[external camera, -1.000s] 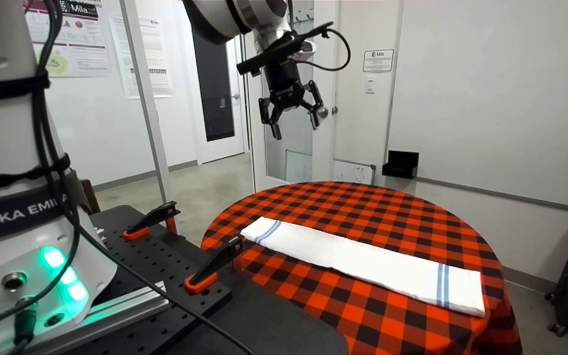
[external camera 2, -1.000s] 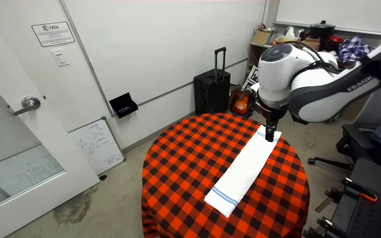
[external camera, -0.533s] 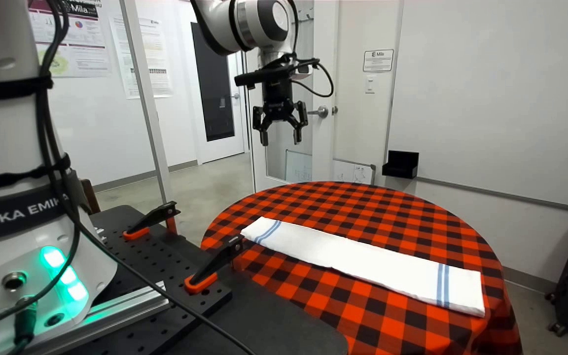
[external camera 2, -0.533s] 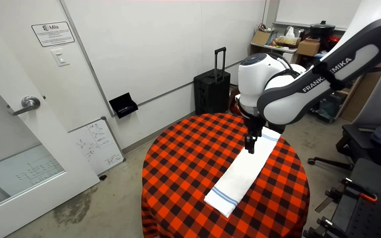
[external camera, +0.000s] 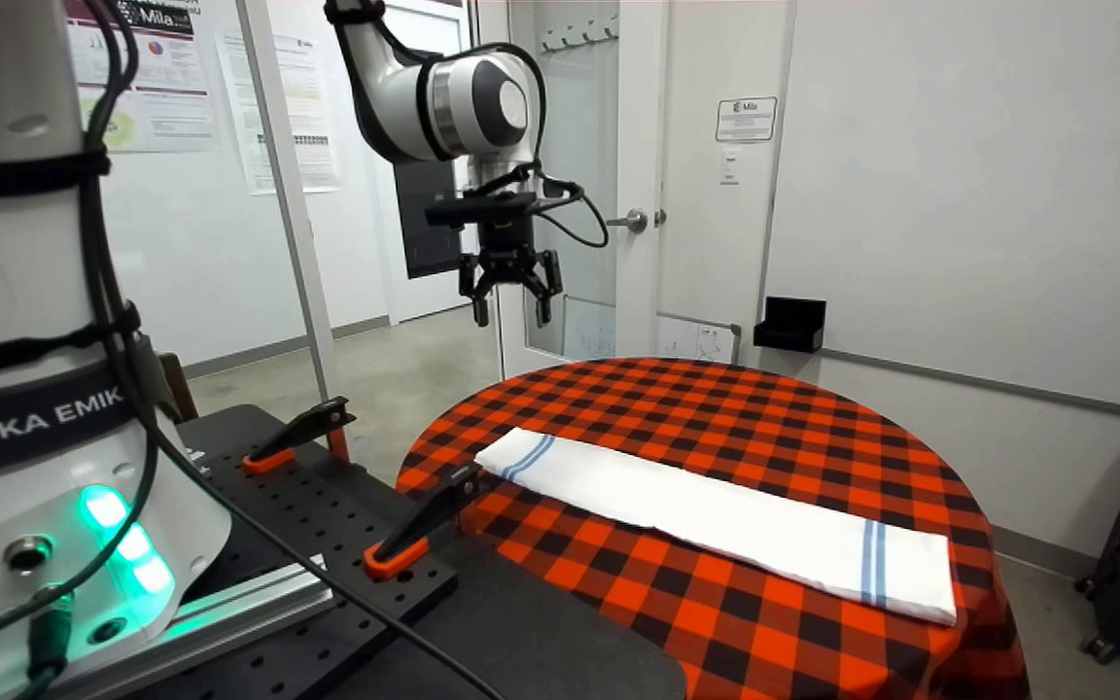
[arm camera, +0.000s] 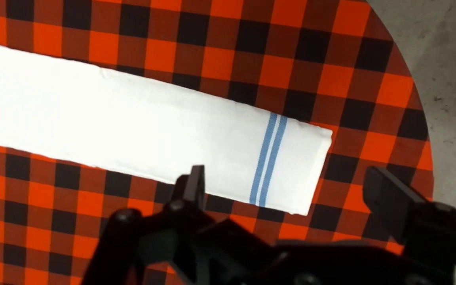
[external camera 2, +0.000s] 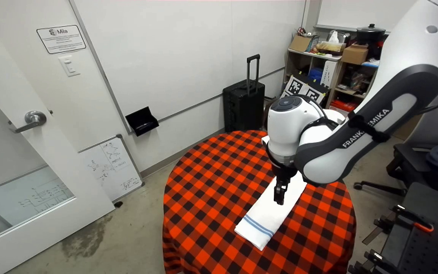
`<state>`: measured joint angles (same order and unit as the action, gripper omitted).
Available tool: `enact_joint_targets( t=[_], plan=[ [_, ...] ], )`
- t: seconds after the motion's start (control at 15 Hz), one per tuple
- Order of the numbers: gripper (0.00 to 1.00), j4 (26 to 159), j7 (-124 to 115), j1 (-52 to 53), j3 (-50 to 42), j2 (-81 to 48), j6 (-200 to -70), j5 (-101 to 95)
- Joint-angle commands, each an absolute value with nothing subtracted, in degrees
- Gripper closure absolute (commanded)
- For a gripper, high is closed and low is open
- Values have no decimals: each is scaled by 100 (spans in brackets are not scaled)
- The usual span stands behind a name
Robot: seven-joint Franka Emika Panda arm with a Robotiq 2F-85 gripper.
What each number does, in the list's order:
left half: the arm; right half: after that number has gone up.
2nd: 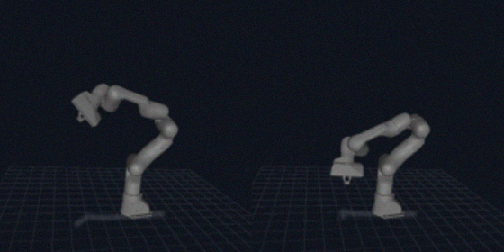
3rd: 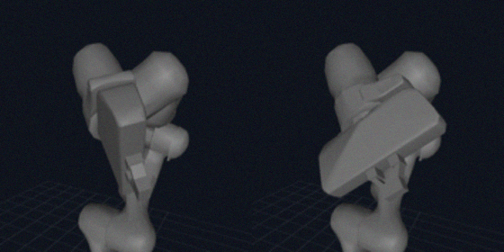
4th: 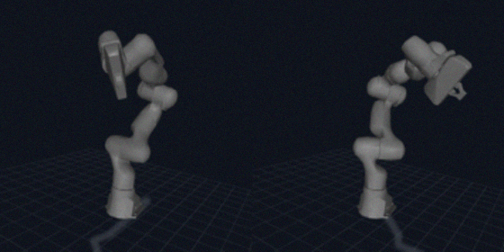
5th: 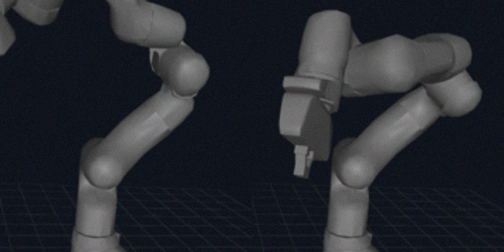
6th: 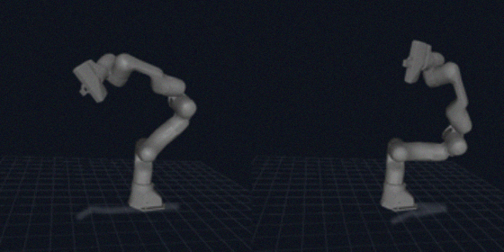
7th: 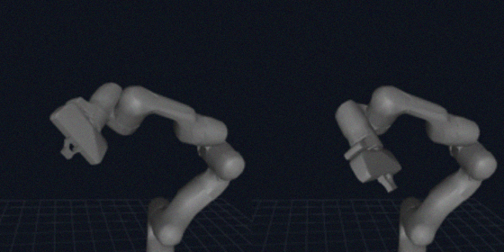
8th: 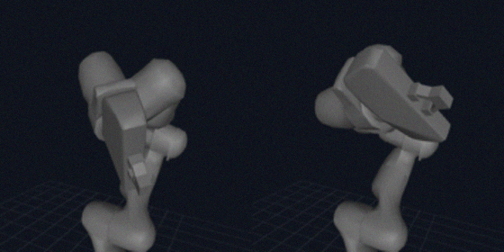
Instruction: Fold the towel three times over.
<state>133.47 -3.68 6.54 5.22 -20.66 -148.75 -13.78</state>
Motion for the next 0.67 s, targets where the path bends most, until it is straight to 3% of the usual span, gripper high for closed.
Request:
enact_joint_targets(
  t=[0.0,0.33,0.6],
  plan=[
    [0,13303,-884,1136,110,-2492,-15553,-1913],
    [0,12684,-2019,2142,-958,-3306,-16234,-2824],
    [0,11957,-2484,2717,-1497,-3987,-16042,-2774]
  ],
)
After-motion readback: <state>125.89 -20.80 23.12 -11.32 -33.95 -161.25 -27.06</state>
